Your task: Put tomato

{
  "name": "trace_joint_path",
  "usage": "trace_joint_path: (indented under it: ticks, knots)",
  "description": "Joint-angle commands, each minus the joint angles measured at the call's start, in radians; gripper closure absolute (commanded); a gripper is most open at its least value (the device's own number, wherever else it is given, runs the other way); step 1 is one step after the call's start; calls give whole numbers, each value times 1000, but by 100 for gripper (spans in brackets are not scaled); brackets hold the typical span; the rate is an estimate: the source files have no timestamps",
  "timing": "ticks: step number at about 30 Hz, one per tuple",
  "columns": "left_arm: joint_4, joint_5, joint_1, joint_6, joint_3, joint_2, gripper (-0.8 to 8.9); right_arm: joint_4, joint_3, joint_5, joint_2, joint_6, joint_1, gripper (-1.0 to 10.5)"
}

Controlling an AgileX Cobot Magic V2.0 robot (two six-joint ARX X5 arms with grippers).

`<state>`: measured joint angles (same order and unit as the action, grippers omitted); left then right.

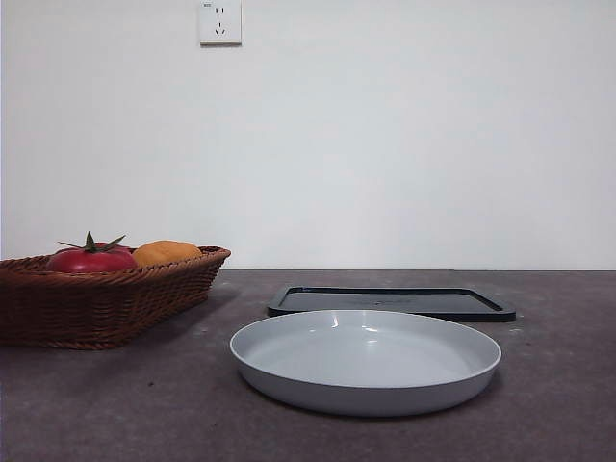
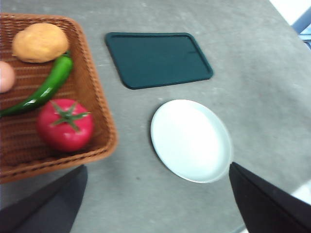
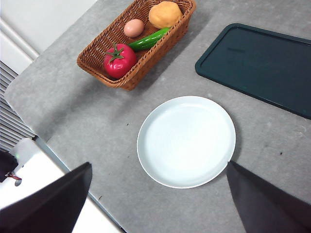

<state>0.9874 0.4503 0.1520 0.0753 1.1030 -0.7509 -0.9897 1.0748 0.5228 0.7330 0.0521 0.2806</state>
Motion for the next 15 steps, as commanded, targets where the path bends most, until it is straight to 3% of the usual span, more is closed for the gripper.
trace_joint_path:
  ticks: [1,15]
  knots:
    - [-21,-35,2,-16,20,-21,335,5,19,1,5,-7,4,501]
    - [-204,-130,2,-102,20,-275,337,8,19,2,5,11,4,501]
